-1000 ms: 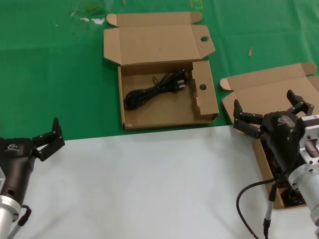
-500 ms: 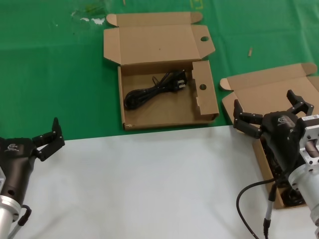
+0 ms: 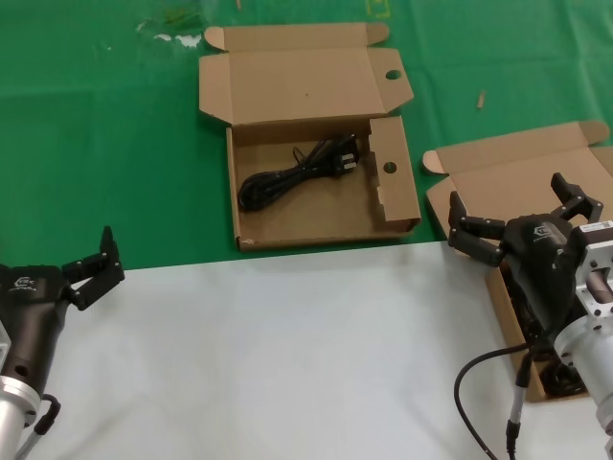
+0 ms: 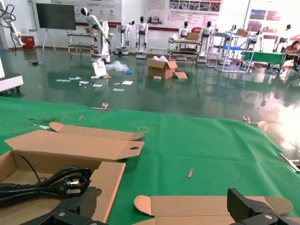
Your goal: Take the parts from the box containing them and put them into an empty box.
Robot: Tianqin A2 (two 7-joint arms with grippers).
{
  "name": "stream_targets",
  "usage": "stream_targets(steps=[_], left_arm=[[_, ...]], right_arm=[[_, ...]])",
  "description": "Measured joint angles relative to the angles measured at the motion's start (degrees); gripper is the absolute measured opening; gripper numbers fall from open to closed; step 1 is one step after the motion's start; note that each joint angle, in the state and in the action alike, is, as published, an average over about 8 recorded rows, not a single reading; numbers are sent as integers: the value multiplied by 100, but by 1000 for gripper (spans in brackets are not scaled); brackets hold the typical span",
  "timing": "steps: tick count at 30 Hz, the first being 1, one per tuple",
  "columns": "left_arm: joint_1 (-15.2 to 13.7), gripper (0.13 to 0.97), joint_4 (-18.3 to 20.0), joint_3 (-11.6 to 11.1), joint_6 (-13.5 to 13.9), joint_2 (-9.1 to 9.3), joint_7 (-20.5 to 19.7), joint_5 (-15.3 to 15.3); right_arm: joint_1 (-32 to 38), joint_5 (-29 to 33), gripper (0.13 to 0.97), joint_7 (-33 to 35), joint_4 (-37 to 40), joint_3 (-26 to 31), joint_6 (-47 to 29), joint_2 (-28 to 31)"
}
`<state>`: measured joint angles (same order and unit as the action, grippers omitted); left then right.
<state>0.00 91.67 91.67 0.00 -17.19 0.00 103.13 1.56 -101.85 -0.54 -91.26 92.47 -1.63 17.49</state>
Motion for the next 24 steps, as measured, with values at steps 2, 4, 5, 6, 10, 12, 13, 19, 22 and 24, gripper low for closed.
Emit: stream_targets(steps=[2, 4, 5, 6, 10, 12, 13, 19, 22, 24], left_arm=[[0, 966, 0, 0, 0, 0, 0, 0], [0, 966, 0, 0, 0, 0, 0, 0], [0, 966, 0, 0, 0, 0, 0, 0], [0, 966, 0, 0, 0, 0, 0, 0], [0, 966, 0, 0, 0, 0, 0, 0], [0, 966, 0, 0, 0, 0, 0, 0], [0, 966, 0, 0, 0, 0, 0, 0], [0, 966, 0, 0, 0, 0, 0, 0], [0, 966, 0, 0, 0, 0, 0, 0], [0, 966, 0, 0, 0, 0, 0, 0]], right_arm=[[0, 0, 966, 0, 0, 0, 0, 0], [0, 0, 966, 0, 0, 0, 0, 0], [0, 0, 966, 0, 0, 0, 0, 0], [0, 0, 966, 0, 0, 0, 0, 0], [0, 0, 966, 0, 0, 0, 0, 0], [0, 0, 966, 0, 0, 0, 0, 0], [0, 0, 966, 0, 0, 0, 0, 0], [0, 0, 966, 0, 0, 0, 0, 0], [0, 0, 966, 0, 0, 0, 0, 0], [0, 0, 966, 0, 0, 0, 0, 0]])
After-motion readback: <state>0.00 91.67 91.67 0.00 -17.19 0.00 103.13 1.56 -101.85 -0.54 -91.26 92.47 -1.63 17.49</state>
